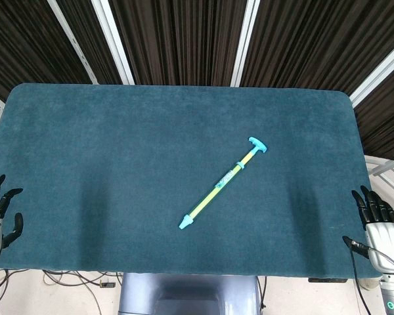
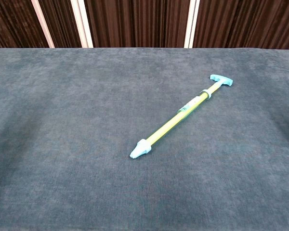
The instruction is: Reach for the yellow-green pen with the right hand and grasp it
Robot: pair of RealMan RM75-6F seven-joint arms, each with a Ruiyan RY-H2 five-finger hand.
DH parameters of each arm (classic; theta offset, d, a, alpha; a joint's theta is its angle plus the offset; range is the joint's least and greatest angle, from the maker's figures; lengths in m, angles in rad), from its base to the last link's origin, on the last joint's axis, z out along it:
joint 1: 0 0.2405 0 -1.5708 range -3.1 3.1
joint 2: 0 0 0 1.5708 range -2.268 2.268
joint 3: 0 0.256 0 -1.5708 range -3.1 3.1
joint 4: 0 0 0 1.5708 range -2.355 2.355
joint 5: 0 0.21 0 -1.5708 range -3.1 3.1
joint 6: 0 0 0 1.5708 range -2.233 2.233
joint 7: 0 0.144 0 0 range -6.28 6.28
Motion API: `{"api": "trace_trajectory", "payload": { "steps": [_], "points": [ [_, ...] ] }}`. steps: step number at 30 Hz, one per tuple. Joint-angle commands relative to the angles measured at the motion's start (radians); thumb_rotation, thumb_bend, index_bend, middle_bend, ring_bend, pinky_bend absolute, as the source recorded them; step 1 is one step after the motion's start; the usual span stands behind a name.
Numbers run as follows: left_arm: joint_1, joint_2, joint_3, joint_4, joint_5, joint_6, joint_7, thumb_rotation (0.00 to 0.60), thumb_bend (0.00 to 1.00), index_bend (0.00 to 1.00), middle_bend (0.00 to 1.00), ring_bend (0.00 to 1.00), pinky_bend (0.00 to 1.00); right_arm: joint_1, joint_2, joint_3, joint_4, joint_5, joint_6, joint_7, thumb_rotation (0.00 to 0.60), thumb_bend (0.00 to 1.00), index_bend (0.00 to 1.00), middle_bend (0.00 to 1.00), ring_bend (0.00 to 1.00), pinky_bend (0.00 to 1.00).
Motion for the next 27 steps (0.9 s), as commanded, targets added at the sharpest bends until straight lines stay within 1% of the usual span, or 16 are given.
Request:
{"api": "trace_trajectory", "payload": {
  "steps": [1, 9, 22, 27],
  "points": [
    [0.0, 0.0, -0.001, 0.001, 0.001, 0.002, 0.003, 0.6, 0.53, 0.23, 0.0, 0.0, 0.0, -0.001, 0.002, -0.001, -0.005, 0.0, -0.002, 0.0, 0.6, 0.18, 0.0, 0.04, 0.08, 0.18],
    [0.003, -0.004, -0.003, 0.02, 0.0, 0.005, -0.009, 0.6, 0.53, 0.23, 0.0, 0.0, 0.0, 0.002, 0.01, -0.001, -0.021, 0.016, -0.026, 0.03, 0.6, 0.18, 0.0, 0.04, 0.08, 0.18],
    [0.004, -0.014, -0.008, 0.033, -0.003, 0.008, -0.006, 0.6, 0.53, 0.23, 0.0, 0.0, 0.0, -0.003, 0.021, -0.002, -0.036, 0.012, -0.02, 0.022, 0.6, 0.18, 0.0, 0.04, 0.08, 0.18],
    [0.004, -0.012, -0.009, 0.031, 0.002, 0.011, -0.011, 0.6, 0.53, 0.23, 0.0, 0.0, 0.0, -0.002, 0.035, -0.008, -0.052, 0.018, -0.039, 0.033, 0.6, 0.18, 0.0, 0.04, 0.08, 0.18]
  ]
}}
